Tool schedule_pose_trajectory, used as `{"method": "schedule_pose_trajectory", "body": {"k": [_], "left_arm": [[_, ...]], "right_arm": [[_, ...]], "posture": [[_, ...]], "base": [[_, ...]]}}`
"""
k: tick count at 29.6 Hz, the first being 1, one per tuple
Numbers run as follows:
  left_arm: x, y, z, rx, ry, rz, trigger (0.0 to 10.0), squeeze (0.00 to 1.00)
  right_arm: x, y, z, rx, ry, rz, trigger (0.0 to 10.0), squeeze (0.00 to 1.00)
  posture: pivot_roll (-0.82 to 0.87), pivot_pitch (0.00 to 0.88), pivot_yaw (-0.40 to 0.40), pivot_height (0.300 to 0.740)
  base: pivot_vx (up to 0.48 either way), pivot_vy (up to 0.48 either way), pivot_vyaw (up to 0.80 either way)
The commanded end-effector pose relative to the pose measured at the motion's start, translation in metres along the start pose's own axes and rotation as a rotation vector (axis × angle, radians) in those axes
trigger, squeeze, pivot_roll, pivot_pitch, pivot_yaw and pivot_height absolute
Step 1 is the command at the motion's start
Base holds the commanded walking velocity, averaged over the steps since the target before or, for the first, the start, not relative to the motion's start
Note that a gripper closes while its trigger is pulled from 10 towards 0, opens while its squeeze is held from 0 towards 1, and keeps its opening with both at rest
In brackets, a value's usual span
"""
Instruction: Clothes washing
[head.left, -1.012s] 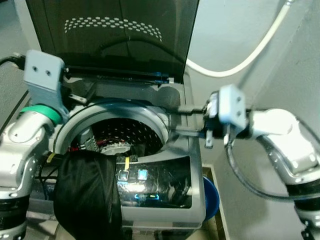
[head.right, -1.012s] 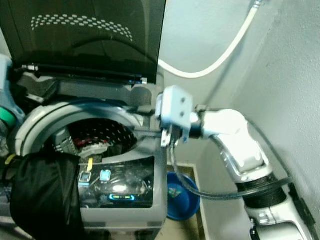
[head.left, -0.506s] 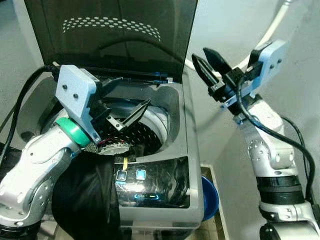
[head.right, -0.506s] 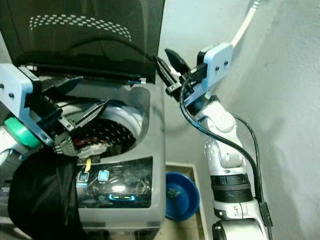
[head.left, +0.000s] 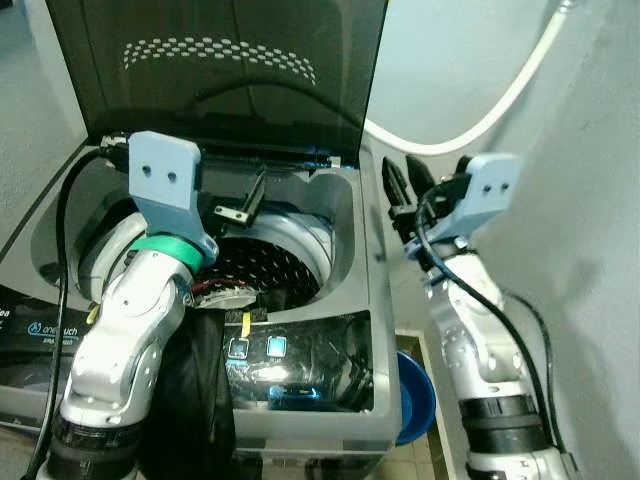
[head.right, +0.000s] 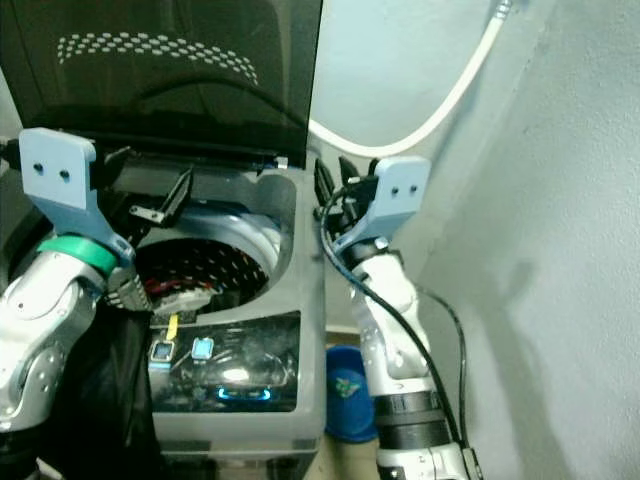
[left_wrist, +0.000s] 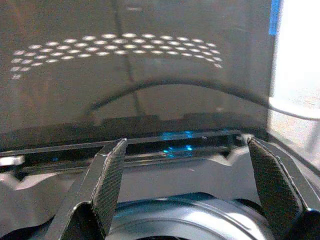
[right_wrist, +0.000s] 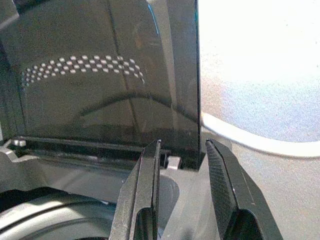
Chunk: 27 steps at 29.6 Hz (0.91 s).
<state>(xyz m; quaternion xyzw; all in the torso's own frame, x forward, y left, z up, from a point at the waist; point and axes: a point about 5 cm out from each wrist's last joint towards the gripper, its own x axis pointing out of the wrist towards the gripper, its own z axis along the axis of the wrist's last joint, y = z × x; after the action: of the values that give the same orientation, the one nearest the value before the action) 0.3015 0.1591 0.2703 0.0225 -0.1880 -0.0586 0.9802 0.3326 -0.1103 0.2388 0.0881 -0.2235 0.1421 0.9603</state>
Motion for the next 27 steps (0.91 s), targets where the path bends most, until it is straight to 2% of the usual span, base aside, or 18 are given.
{"method": "schedule_pose_trajectory", "body": {"k": [1, 19, 27], "left_arm": [[0.0012, 0.0033, -0.0023, -0.010, 0.014, 0.021, 10.0, 0.00], [0.0046, 0.0023, -0.0052, 0.003, 0.002, 0.071, 10.0, 0.00], [0.0062, 0.0006, -0.0060, 0.006, 0.002, 0.066, 10.0, 0.00]], "right_arm": [[-0.0029, -0.0003, -0.0041, -0.006, 0.010, -0.020, 10.0, 0.00], [-0.0029, 0.0046, -0.0056, -0.025, 0.009, -0.048, 10.0, 0.00], [-0.0028, 0.0036, -0.0069, -0.041, 0.016, -0.048, 10.0, 0.00]], "posture": [[0.17, 0.000, -0.008, 0.740], [0.16, 0.000, -0.013, 0.740], [0.16, 0.000, -0.014, 0.740]], "base": [[0.000, 0.000, 0.00], [0.000, 0.000, 0.00], [-0.301, 0.000, 0.00]]}}
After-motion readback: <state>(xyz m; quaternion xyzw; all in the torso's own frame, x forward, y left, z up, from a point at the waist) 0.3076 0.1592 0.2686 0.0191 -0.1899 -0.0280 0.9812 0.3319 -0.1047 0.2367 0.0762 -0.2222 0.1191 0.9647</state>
